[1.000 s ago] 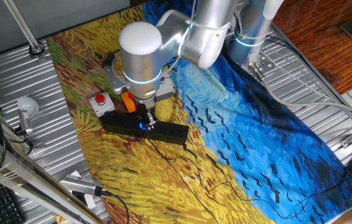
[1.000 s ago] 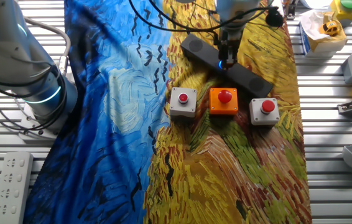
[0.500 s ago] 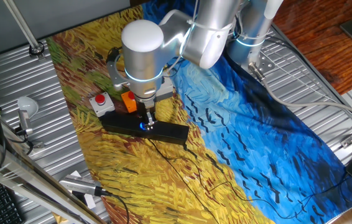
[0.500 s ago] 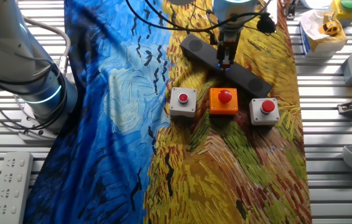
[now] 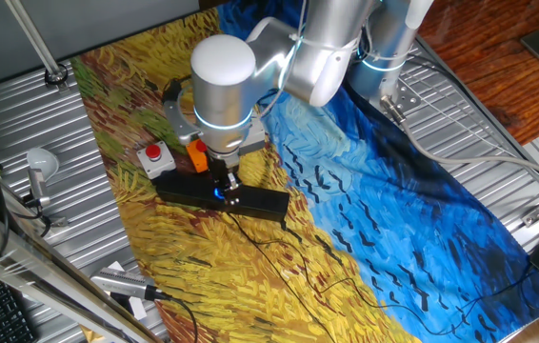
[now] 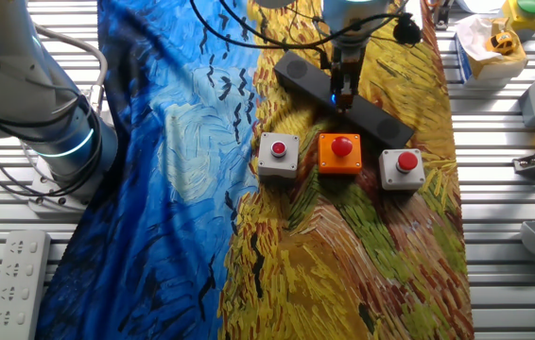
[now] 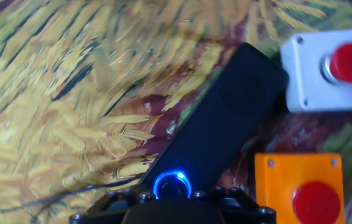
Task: Turn the knob to increase the volume of the speaker
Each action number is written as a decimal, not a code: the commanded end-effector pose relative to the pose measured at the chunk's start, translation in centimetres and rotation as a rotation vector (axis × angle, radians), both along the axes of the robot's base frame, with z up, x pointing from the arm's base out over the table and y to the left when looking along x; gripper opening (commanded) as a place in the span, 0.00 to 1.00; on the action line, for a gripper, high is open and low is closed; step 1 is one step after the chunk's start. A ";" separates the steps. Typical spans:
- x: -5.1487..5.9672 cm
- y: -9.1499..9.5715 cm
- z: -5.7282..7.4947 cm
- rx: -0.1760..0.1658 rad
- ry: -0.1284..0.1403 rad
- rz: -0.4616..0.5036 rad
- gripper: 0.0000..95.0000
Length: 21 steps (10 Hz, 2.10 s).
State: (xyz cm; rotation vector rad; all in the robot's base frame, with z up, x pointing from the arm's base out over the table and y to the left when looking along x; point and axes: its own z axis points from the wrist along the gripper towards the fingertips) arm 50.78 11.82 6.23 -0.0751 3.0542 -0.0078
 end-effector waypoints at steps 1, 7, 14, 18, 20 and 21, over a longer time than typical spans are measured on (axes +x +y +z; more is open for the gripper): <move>-0.1 0.1 0.1 -0.047 0.025 0.521 0.80; -0.2 0.5 1.0 -0.101 0.018 1.316 0.60; 0.7 1.2 0.8 -0.124 -0.020 1.554 0.40; 0.7 1.0 0.8 -0.138 -0.030 1.579 0.40; 0.7 0.5 0.4 -0.146 -0.032 1.578 0.40; 0.7 0.3 0.3 -0.145 -0.034 1.576 0.40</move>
